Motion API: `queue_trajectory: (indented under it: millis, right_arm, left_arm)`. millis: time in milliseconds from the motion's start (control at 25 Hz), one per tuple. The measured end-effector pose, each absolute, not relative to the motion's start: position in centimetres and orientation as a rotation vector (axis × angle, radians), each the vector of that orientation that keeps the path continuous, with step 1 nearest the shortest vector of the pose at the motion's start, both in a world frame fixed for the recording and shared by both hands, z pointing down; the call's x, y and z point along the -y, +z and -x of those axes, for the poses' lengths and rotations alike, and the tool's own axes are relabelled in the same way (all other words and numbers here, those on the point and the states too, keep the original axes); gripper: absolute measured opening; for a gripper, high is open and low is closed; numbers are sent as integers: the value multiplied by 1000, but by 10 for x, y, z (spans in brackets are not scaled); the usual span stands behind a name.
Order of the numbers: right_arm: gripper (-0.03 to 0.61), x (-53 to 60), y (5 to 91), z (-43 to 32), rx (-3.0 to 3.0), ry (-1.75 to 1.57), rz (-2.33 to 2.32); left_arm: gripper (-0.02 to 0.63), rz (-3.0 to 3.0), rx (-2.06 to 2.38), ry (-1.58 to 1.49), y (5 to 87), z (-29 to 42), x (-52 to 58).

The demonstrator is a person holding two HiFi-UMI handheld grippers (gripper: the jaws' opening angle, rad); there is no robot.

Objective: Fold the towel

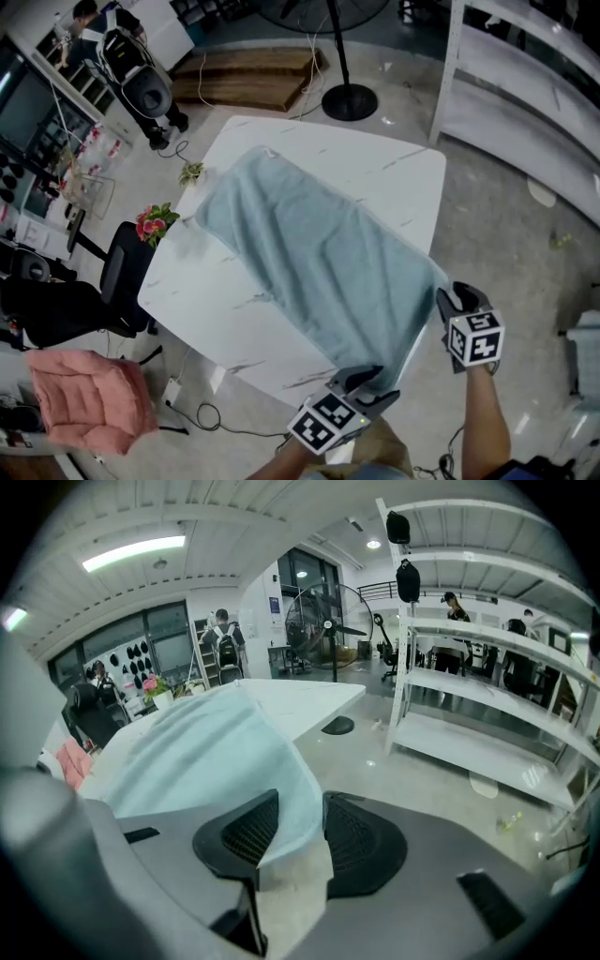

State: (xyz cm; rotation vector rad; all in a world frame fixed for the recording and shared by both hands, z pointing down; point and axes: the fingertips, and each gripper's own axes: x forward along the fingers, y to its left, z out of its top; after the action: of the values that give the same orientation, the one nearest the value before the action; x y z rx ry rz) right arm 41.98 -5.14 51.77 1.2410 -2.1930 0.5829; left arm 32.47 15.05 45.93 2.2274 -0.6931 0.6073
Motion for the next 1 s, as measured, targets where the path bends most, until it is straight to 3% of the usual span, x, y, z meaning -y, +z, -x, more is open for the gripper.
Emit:
queue_trajectory:
  millis: [120, 400, 720, 1000]
  right_arm:
    - [179, 54, 503, -407, 2274, 625, -1257]
    - [142, 46, 416, -364, 2427, 552, -1287]
    - [83, 53, 332, -259, 2558, 342, -1230]
    - [64, 74, 343, -156, 2467, 356, -1309]
  left_arm:
    - [228, -2301, 758, 505, 436, -313, -143]
    - [87, -2341, 1164, 291, 373, -232, -117]
    - [63, -2410, 1438, 233, 337, -92, -60]
    - [60, -2350, 1452, 263, 374, 57, 33]
